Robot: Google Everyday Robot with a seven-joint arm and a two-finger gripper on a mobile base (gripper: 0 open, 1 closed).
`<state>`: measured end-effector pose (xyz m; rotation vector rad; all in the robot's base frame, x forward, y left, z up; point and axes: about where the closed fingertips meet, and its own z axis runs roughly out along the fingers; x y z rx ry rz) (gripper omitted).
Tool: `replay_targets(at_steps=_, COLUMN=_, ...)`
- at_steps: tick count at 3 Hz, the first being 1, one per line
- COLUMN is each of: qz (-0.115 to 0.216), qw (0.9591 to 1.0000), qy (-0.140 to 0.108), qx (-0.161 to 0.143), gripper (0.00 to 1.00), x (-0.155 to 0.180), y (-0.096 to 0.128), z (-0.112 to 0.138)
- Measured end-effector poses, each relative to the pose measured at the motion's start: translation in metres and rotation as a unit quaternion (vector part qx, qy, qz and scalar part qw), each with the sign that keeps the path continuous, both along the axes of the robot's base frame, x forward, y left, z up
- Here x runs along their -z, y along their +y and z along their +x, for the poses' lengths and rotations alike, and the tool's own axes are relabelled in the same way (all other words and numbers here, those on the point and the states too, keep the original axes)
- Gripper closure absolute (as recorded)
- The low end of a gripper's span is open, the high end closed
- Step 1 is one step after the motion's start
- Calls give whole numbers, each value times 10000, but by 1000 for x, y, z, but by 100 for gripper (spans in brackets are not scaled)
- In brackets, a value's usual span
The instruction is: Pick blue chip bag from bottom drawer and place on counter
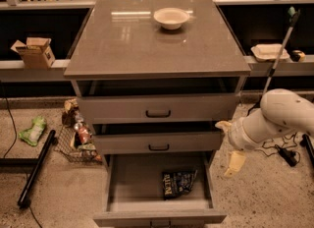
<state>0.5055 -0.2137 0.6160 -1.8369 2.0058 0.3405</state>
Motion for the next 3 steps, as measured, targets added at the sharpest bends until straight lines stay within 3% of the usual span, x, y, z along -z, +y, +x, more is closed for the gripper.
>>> replay_targets(at_steps=3, qz=238, qw=9982, qy=210, qx=-518, gripper=0, x=142, y=-13, z=23)
